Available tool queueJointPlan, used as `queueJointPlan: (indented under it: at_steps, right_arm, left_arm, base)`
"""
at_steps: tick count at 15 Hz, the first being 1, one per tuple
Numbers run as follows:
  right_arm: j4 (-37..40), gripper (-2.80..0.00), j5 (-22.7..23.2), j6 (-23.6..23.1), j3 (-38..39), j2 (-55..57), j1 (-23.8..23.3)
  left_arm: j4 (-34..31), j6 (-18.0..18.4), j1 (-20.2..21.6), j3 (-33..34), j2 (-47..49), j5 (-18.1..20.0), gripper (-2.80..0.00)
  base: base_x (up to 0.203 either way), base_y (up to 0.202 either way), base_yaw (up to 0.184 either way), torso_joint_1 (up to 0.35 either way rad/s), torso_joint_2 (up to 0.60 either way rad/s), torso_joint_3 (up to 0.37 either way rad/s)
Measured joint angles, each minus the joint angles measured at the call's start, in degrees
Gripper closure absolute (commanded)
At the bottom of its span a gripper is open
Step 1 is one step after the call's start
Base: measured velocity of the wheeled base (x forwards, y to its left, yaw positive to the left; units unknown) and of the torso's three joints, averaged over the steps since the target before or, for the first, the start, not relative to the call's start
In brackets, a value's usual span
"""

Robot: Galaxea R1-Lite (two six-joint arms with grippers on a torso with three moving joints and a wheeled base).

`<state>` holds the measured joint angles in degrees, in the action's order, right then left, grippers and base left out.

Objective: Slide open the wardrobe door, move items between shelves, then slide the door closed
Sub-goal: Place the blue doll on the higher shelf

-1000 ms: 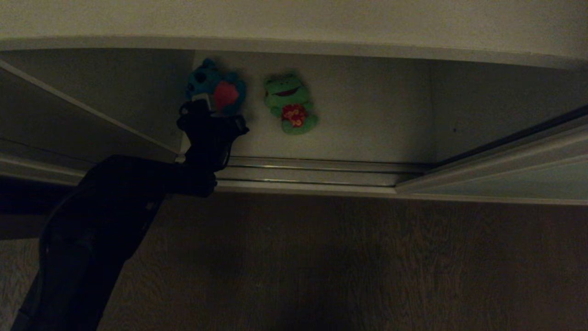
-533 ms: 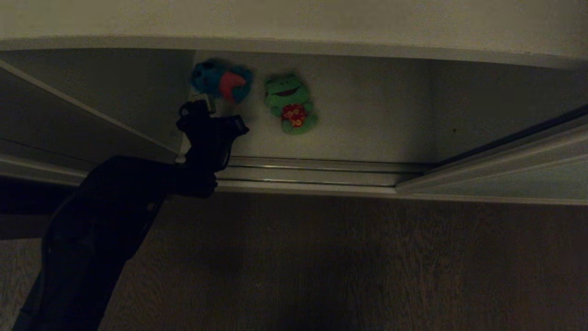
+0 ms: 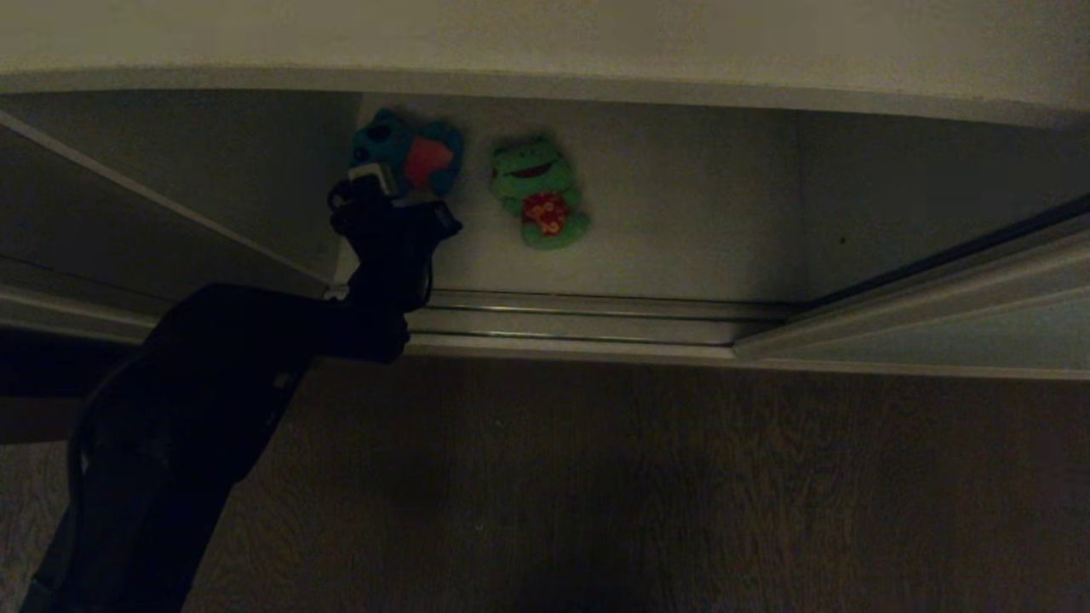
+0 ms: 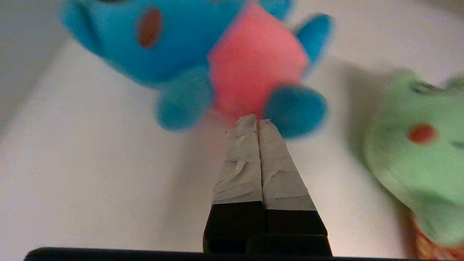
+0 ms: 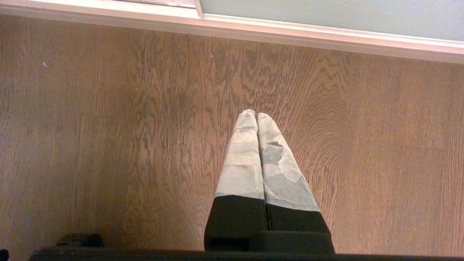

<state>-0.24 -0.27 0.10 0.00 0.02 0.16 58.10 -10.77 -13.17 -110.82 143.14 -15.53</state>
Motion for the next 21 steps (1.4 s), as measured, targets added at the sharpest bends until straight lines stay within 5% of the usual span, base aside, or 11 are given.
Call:
queueJointPlan:
  at_steps: [7, 10, 11, 16, 21]
  right_arm:
    - [0.02, 0.00, -0.02, 0.00, 0.00, 0.00, 0.00]
    - [0.00, 0.00, 0.01, 0.00, 0.00, 0.00, 0.00]
    - [0.00, 0.00, 0.00, 0.00, 0.00, 0.00, 0.00]
    - [0.00, 0.00, 0.00, -0.01, 0.00, 0.00, 0.00]
    - [0.00, 0.00, 0.02, -0.02, 0.00, 0.00, 0.00]
  left_arm:
    - [-5.99, -9.04, -0.34, 1.12, -3.36, -10.05, 0.00]
    - [-13.59, -16.20, -0.34, 1.42, -5.29, -12.49, 0.00]
    - [-17.12, -18.43, -0.34, 1.19, -5.76, -12.55, -2.80]
    - [-21.08, -24.09, -0.33, 0.77, -7.90, -16.49, -2.80]
    - [-21.89, -25.61, -0.72, 0.13, -9.12, -20.00, -2.80]
  base:
    - [0.000, 0.000, 0.000, 0.000, 0.00, 0.000]
    - [0.000, 0.000, 0.000, 0.000, 0.00, 0.000]
    - [0.000, 0.000, 0.000, 0.000, 0.00, 0.000]
    - [0.000, 0.000, 0.000, 0.000, 0.00, 0.000]
    - [0.000, 0.000, 0.000, 0.000, 0.00, 0.000]
